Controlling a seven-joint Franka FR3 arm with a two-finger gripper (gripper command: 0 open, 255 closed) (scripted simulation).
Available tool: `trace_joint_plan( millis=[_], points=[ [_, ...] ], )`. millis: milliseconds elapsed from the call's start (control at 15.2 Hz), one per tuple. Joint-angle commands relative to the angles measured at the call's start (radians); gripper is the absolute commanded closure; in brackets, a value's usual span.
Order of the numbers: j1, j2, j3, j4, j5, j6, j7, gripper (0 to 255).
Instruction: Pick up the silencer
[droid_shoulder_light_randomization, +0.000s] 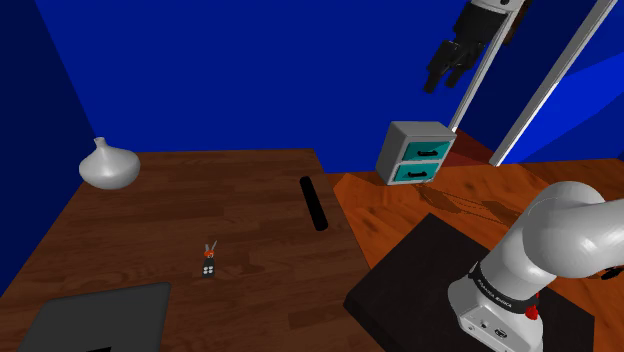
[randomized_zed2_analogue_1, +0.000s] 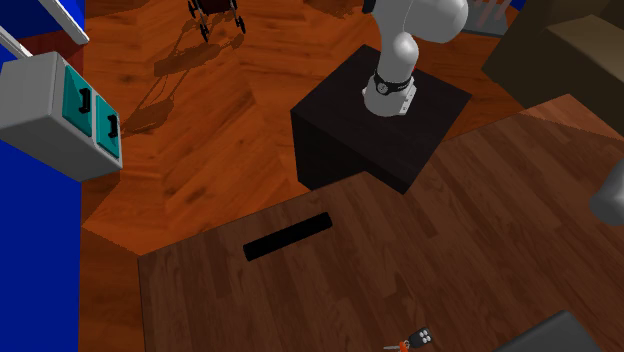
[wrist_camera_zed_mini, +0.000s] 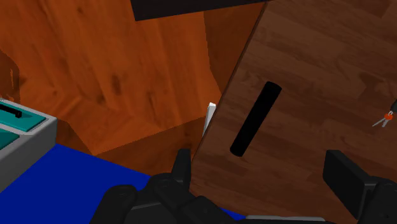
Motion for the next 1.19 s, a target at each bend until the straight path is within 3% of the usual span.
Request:
trace_joint_plan(
  millis=[0, 594, 1122],
  points=[
    [0.0, 0.0, 0.0, 0.0, 0.0, 0.0, 0.0, 0],
    [-0.004, 0.172, 0.01, -0.145, 0.031, 0.281, 0.068, 0],
    [-0.003, 0.41, 0.02, -0.187, 0.061, 0.531, 0.118, 0]
  ],
)
